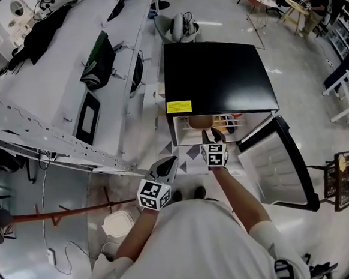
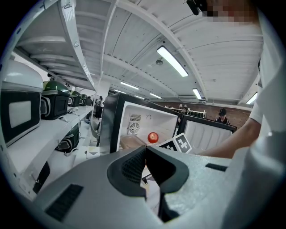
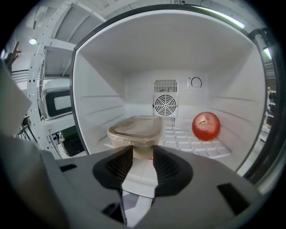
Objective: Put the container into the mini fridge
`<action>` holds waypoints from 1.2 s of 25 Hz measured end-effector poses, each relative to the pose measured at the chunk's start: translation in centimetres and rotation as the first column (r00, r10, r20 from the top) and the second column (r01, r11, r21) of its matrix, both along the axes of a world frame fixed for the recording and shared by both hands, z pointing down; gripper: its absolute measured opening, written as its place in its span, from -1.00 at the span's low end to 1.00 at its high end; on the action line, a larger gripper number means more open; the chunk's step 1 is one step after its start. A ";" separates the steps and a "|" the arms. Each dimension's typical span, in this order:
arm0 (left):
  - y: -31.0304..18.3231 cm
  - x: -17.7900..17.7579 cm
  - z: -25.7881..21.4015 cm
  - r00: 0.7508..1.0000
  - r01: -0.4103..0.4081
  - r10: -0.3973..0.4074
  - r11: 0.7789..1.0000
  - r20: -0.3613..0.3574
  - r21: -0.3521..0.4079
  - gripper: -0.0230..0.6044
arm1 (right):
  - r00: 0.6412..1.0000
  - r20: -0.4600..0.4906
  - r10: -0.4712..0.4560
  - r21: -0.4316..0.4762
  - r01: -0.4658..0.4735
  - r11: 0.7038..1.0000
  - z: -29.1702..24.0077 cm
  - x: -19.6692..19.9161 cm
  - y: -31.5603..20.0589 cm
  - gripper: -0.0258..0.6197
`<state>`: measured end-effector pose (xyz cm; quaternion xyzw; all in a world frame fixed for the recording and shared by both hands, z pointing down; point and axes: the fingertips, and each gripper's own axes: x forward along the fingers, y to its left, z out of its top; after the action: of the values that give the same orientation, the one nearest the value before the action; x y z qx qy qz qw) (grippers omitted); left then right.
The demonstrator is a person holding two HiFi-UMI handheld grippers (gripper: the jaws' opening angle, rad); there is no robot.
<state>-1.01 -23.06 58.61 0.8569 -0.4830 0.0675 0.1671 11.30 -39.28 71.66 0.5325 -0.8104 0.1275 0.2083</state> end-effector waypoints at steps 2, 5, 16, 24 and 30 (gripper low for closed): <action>0.1 -0.2 0.1 1.000 0.004 -0.004 1.000 -0.005 -0.001 -0.91 | 1.000 -0.003 0.005 0.001 -0.005 1.000 0.0 0.1 0.1 -0.49; 0.4 -0.4 0.2 1.000 0.004 -0.004 1.000 -0.008 -0.002 -0.91 | 1.000 -0.001 0.000 -0.001 0.000 1.000 -0.1 0.2 0.6 -0.48; 1.2 -0.6 0.4 0.998 -0.061 0.061 0.998 -0.020 0.001 -0.91 | 1.000 0.010 0.011 0.031 -0.012 0.999 -2.9 0.8 3.4 -0.47; 1.4 -1.3 0.2 0.992 -0.118 0.118 0.993 -0.031 0.016 -0.91 | 0.999 0.048 0.011 0.055 -0.014 0.998 -6.2 0.8 7.1 -0.65; 0.9 -2.3 0.4 0.990 -0.132 0.133 0.991 -0.050 0.023 -0.91 | 0.988 0.145 0.054 0.039 -0.060 0.997 -8.4 1.4 10.3 -0.83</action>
<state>-3.27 -22.14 58.97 0.8901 -0.4213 0.0514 0.1661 12.65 -29.01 63.28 0.5492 -0.8103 0.1541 0.1342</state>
